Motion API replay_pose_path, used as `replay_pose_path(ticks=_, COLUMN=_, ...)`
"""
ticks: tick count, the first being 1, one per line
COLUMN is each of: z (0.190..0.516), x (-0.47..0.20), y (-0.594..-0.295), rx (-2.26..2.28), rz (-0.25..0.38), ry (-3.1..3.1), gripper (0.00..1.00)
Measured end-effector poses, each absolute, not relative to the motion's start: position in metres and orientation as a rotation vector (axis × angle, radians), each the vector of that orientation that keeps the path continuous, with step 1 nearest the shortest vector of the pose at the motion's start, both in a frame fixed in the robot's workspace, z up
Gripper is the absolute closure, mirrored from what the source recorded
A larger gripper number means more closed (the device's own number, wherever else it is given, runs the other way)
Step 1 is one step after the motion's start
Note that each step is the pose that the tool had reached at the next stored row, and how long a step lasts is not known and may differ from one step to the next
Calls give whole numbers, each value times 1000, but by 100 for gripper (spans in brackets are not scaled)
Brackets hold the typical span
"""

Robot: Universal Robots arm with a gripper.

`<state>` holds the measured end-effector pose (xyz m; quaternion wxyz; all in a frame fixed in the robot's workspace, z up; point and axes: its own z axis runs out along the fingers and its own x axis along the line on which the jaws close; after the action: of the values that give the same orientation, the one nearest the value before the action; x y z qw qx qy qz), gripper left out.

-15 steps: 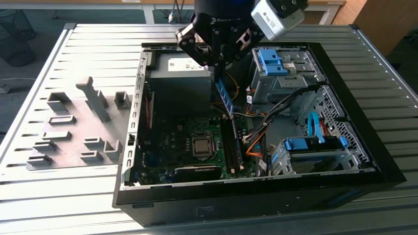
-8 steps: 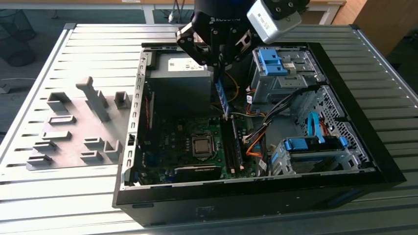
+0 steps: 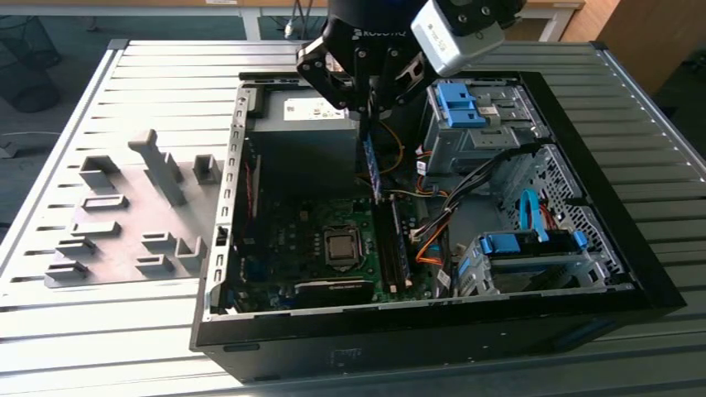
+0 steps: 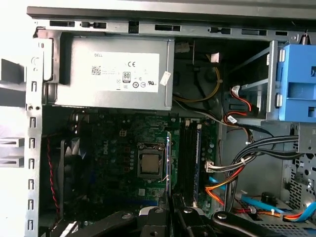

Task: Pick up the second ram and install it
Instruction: 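Insert the second ram into the second slot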

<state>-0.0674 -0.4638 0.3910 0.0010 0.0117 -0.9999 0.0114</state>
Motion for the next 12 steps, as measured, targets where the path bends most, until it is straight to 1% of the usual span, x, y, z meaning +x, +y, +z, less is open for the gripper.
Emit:
replay_pose_path(ticks=3, z=391, x=-67, y=-464, rx=30, rz=33, ry=-3139, gripper=86)
replay_pose_path(ticks=7, z=390, x=-67, y=-465, rx=30, rz=-36, ry=-3139, gripper=86)
replay_pose_path(ticks=12, z=388, x=-67, y=-465, rx=19, rz=-28, ry=-3140, gripper=86)
